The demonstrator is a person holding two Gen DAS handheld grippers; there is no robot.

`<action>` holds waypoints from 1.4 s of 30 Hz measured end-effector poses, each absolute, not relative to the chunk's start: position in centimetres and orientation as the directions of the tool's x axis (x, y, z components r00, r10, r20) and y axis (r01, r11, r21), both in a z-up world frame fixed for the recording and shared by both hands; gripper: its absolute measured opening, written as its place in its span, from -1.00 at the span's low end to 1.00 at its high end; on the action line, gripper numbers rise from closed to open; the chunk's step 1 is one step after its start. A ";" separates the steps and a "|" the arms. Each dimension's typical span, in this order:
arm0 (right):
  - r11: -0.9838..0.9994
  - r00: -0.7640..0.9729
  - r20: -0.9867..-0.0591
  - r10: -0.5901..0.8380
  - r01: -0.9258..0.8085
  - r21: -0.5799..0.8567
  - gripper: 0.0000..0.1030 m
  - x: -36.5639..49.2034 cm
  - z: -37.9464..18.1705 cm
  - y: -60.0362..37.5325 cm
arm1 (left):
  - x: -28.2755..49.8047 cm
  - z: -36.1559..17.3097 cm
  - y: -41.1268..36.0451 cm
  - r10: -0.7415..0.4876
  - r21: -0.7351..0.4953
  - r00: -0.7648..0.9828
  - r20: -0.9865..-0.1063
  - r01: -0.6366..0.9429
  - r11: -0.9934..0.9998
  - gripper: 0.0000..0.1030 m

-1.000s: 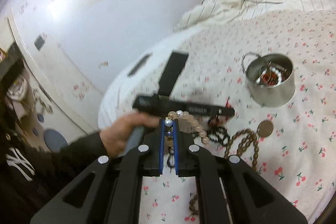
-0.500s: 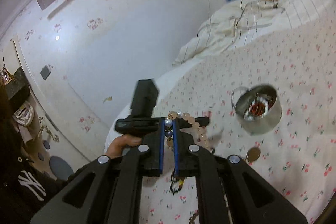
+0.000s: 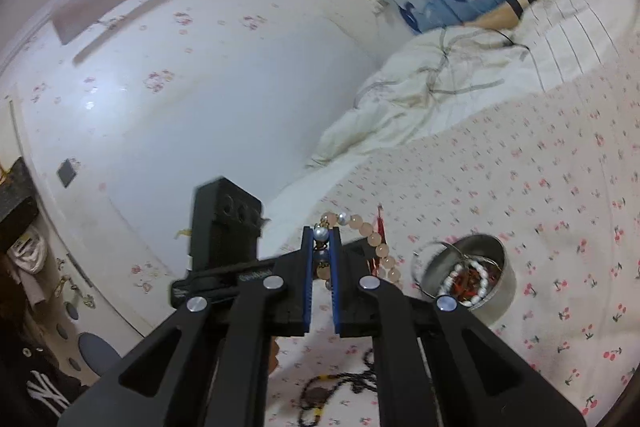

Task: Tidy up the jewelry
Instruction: 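Carry both bracelets over the silver tin and open both grippers to drop them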

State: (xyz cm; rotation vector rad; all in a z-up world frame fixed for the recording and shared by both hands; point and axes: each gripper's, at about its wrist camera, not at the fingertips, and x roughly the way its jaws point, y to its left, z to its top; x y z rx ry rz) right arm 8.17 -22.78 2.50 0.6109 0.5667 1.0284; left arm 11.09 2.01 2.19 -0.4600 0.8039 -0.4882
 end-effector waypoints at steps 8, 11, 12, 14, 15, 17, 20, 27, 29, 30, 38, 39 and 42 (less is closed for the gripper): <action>0.429 0.414 -0.208 0.886 -0.565 0.705 -0.84 10.9 0.5 -22.2 | 12.7 0.7 0.9 -0.546 -0.538 0.590 -0.595 0.211 0.816 -0.93; 0.440 0.413 -0.226 0.882 -0.551 0.709 -0.84 11.9 -0.2 -22.0 | 13.1 0.1 0.6 -0.533 -0.524 0.589 -0.608 0.208 0.826 -0.93; 0.448 0.413 -0.238 0.879 -0.545 0.709 -0.84 12.2 -0.6 -21.9 | 13.2 -0.2 0.5 -0.529 -0.517 0.586 -0.614 0.207 0.830 -0.93; 0.463 0.409 -0.262 0.874 -0.535 0.707 -0.84 12.6 -1.3 -21.7 | 13.6 -0.8 0.3 -0.507 -0.496 0.581 -0.636 0.195 0.846 -0.93; 0.470 0.408 -0.273 0.871 -0.532 0.705 -0.84 12.7 -1.6 -21.6 | 13.6 -1.1 0.2 -0.496 -0.483 0.583 -0.644 0.194 0.854 -0.93; 0.488 0.407 -0.298 0.863 -0.522 0.700 -0.84 12.9 -2.2 -21.3 | 13.7 -1.7 0.0 -0.456 -0.439 0.592 -0.664 0.184 0.879 -0.93; 0.509 0.407 -0.326 0.854 -0.519 0.686 -0.84 13.3 -2.7 -20.8 | 14.0 -2.4 0.0 -0.423 -0.412 0.588 -0.689 0.162 0.897 -0.93; 0.573 0.407 -0.407 0.817 -0.507 0.644 -0.83 14.2 -4.1 -19.3 | 13.8 -2.8 -0.8 -0.320 -0.285 0.611 -0.724 0.157 0.946 -0.90; 0.595 0.407 -0.436 0.803 -0.495 0.633 -0.83 14.3 -4.6 -19.1 | 13.7 -2.9 -1.0 -0.299 -0.261 0.615 -0.730 0.155 0.953 -0.85; 0.601 0.404 -0.446 0.799 -0.490 0.632 -0.83 14.3 -4.9 -19.0 | 13.7 -2.9 -1.1 -0.290 -0.249 0.617 -0.731 0.154 0.956 -0.85; 0.604 0.408 -0.450 0.794 -0.457 0.652 -0.13 14.4 -5.4 -19.4 | 13.0 -2.3 -1.8 -0.214 -0.150 0.658 -0.722 0.153 0.977 -0.62; 0.607 0.412 -0.450 0.792 -0.461 0.647 -0.13 14.4 -5.3 -19.4 | 13.0 -2.3 -1.8 -0.213 -0.150 0.660 -0.721 0.151 0.977 -0.61; 0.603 0.414 -0.443 0.795 -0.465 0.648 -0.13 14.2 -4.9 -19.4 | 12.8 -2.0 -1.8 -0.196 -0.130 0.674 -0.712 0.148 0.980 -0.59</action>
